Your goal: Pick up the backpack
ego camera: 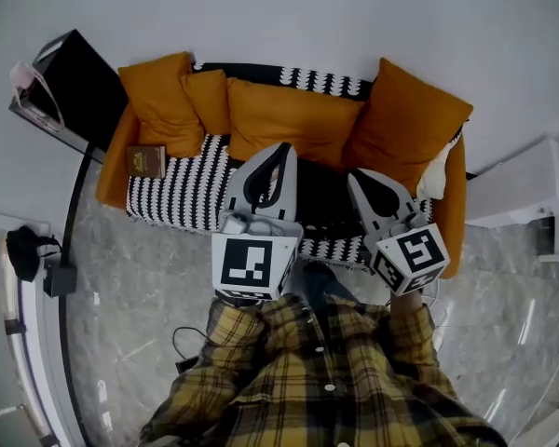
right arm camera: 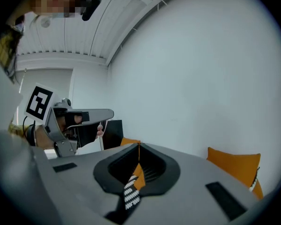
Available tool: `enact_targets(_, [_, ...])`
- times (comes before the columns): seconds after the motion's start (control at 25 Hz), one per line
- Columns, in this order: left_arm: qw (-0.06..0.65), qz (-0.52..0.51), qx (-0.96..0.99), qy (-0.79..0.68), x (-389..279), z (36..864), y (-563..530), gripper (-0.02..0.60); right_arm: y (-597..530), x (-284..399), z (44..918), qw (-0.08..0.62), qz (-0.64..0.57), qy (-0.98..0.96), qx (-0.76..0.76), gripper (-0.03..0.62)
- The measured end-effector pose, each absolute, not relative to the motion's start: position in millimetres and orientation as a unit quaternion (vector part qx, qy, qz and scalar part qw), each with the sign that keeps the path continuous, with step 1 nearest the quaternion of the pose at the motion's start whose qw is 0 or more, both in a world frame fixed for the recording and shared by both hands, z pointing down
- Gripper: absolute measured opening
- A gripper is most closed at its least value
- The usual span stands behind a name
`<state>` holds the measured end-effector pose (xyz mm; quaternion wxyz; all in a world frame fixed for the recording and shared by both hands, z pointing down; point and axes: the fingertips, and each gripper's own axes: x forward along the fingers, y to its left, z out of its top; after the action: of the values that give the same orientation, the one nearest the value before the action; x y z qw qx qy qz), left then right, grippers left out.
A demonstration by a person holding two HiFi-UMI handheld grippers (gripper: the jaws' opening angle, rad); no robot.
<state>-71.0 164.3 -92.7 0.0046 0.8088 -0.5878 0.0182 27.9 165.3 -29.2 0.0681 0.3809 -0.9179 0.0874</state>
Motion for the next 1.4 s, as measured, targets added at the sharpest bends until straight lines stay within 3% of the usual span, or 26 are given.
enact_targets(0.4, [0.003, 0.022, 0.818, -0.575, -49, -91, 93, 0.018, 95, 44, -25, 0.074, 0.089, -0.914, 0.389, 0.017])
enact_targets(1.4, [0.029, 0.051, 0.861, -0.506, -48, -63, 43, 0.018, 70, 32, 0, 0.085, 0.128, -0.883, 0.444, 0.017])
